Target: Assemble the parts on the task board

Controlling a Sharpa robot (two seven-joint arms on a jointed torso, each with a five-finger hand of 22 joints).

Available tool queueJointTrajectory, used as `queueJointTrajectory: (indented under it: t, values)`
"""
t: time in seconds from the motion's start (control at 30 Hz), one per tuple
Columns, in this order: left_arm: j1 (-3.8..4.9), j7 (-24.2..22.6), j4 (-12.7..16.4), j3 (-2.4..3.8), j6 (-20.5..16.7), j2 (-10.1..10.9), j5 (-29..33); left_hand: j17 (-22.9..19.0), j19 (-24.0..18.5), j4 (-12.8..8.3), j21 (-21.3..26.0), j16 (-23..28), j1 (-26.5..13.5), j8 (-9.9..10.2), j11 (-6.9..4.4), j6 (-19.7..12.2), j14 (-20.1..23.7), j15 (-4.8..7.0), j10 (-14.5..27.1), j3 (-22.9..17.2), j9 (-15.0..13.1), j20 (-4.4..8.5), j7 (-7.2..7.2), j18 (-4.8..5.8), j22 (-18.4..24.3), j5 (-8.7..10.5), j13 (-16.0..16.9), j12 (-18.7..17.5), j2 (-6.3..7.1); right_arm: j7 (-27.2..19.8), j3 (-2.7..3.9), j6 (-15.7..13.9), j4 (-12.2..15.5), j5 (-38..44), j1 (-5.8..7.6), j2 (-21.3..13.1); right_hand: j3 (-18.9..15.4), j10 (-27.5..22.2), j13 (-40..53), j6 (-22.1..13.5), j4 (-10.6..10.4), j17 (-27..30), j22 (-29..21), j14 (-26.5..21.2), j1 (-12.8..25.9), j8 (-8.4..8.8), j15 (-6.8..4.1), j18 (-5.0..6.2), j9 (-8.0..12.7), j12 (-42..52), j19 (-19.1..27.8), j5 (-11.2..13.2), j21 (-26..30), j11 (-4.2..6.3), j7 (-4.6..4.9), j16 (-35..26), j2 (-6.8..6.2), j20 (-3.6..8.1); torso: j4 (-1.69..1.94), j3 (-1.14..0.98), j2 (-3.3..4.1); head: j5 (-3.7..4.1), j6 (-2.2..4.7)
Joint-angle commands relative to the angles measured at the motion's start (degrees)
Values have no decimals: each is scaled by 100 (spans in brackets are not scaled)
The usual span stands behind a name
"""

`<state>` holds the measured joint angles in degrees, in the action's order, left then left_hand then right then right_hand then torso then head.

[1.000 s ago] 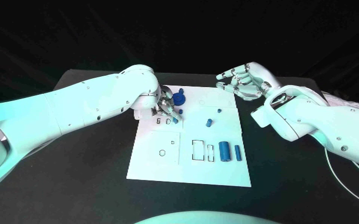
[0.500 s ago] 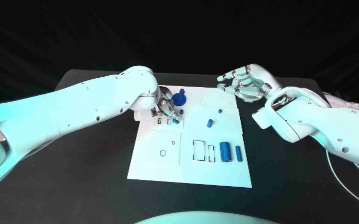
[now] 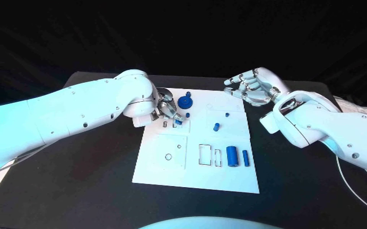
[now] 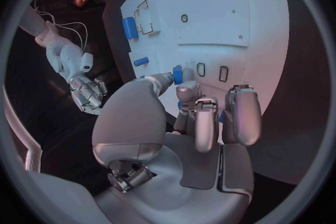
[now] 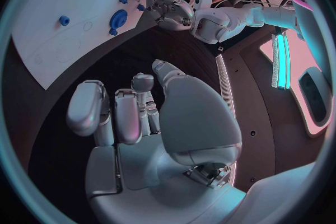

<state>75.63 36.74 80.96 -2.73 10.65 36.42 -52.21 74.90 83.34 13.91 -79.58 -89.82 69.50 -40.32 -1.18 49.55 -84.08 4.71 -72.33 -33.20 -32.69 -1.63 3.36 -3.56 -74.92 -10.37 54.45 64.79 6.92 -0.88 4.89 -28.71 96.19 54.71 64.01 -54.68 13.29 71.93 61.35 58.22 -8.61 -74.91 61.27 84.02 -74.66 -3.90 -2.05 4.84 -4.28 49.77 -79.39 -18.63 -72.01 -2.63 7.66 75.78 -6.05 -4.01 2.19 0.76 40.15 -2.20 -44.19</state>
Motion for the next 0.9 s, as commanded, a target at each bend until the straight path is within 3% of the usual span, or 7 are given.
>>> queueJointTrajectory:
  t: [0.03,0.13,0.33,0.47,0.6,0.9]
  values:
    - [-60,-168,174,-6,-698,100,-302,1510,57,-1041,-48,-18,-53,-21,-6,4,-592,-4,-59,-1079,-14,-8,-31,44,-263,-22,19,28,-17,-8,-1,24,4,193,-14,-12,-23,-8,-4,36,3,-239,-5,303,-29,-36,22,75,0,-20,22,-28,30,-3,23,-20,16,3,7,-8,-2,26,-17]
    - [-130,-133,280,-9,-924,168,-539,1510,71,-1070,-68,-18,-79,-30,-14,22,-592,3,-92,-1122,-24,-2,-39,50,-289,-24,55,53,3,-17,-2,9,7,212,-18,-22,-23,-8,-4,36,3,-239,-5,303,-29,-36,22,75,0,-20,22,-28,30,-3,23,-20,16,3,16,-10,-7,29,-18]
    - [-276,-48,456,-12,-1249,256,-1091,1510,73,-1098,-68,-18,-114,-38,-23,39,-592,11,-119,-1189,-35,6,-47,50,-293,-26,79,69,20,-34,-3,-8,15,234,-31,-34,-29,-15,-14,36,-1,-230,-26,301,-21,-37,22,79,0,-33,29,-32,44,-3,23,-31,14,3,8,9,-2,42,-25]
    - [-315,-22,504,-13,-1279,280,-1310,1510,73,-1099,-68,-18,-115,-38,-23,39,-592,11,-120,-1191,-35,6,-47,50,-293,-26,80,69,20,-37,-3,-11,19,278,-38,-38,-29,-15,-14,36,-1,-230,-26,301,-21,-37,22,79,0,-33,29,-32,44,-3,23,-31,14,3,2,2,3,32,-37]
    - [-333,9,526,-13,-1121,295,-1458,1510,74,-1110,-68,-18,-127,-39,-25,43,-592,14,-127,-1214,-39,9,-49,49,-293,-25,86,73,27,-35,-3,-7,37,442,-52,-32,-33,-17,-17,37,-3,-230,-22,301,-17,-38,22,78,0,-36,27,-35,43,-3,23,-31,13,3,-9,5,3,31,-40]
    - [-340,70,491,-14,-567,268,-1594,1510,68,-1116,-59,-18,-133,-39,-25,43,-592,15,-124,-1227,-40,10,-50,47,-282,-25,77,65,29,-30,-3,8,44,511,-67,-22,-33,-17,-17,37,-3,-230,-22,301,-17,-38,22,78,0,-36,27,-35,43,-3,23,-31,13,3,3,-1,-1,30,-65]
